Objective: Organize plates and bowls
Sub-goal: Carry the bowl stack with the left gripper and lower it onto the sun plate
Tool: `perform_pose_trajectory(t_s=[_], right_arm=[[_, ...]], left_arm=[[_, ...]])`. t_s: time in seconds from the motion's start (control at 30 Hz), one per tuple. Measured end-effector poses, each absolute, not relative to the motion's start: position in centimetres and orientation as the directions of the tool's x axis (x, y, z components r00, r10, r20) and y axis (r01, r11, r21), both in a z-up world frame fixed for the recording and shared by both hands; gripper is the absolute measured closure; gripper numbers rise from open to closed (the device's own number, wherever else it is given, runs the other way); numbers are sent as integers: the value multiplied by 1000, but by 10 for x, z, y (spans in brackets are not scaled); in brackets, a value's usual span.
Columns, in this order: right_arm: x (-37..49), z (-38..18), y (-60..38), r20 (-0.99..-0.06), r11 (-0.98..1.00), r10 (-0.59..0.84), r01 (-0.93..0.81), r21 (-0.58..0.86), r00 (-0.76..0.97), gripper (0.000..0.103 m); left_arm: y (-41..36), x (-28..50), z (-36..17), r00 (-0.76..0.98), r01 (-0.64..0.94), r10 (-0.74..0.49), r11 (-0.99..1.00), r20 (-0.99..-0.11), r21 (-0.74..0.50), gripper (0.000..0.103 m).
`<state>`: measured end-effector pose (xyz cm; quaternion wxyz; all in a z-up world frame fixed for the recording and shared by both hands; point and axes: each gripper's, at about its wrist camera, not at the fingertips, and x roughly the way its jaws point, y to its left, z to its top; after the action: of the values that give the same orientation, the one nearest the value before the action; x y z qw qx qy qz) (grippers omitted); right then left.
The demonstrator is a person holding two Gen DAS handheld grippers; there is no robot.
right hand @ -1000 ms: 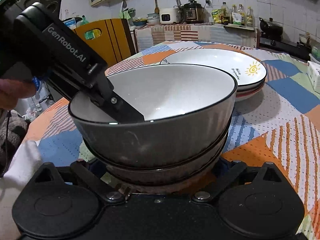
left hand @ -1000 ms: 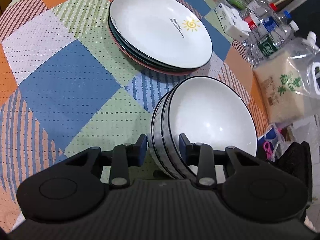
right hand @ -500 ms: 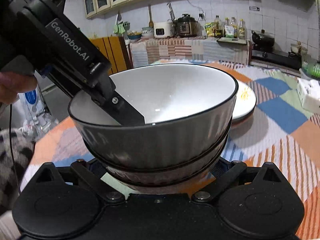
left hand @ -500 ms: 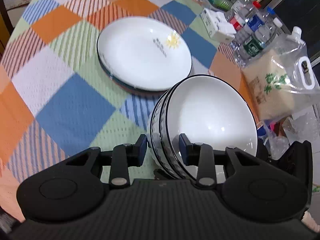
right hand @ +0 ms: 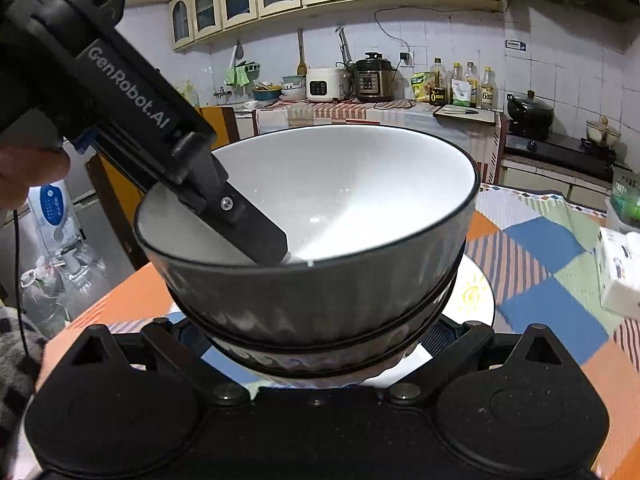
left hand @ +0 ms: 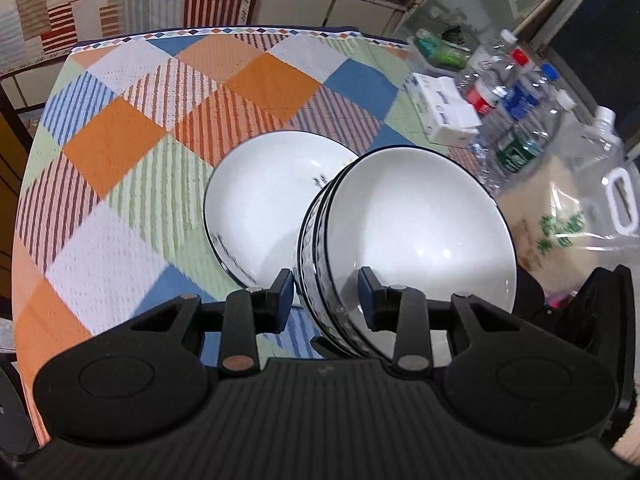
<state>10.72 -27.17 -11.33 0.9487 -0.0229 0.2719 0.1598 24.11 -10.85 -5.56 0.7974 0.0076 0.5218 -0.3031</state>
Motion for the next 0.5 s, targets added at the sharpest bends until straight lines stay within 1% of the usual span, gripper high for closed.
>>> perform_pose_trajectory(t_s=[0.1,0.27,0.37,0.5], right_arm=[[126,-118,-271,-549,944,280,-329,10,788,2],[152,-127,-282,-562,941,315,-328,82,765,2],[164,-133,-282,-567,946,296,-318,62,769,2],[179,-137,-288,-575,949,298,-299,95,762,2]], left_arm=[[-115,262,-62,249,472,-445,831,-860,-293,70],[-122,288,-75,252,477,-428,835,-868,-273,70],[-123,304,-84,249,454,-436,841,-865,-293,70],[-125,316,-92,267,451,-454,838,-850,-306,70]])
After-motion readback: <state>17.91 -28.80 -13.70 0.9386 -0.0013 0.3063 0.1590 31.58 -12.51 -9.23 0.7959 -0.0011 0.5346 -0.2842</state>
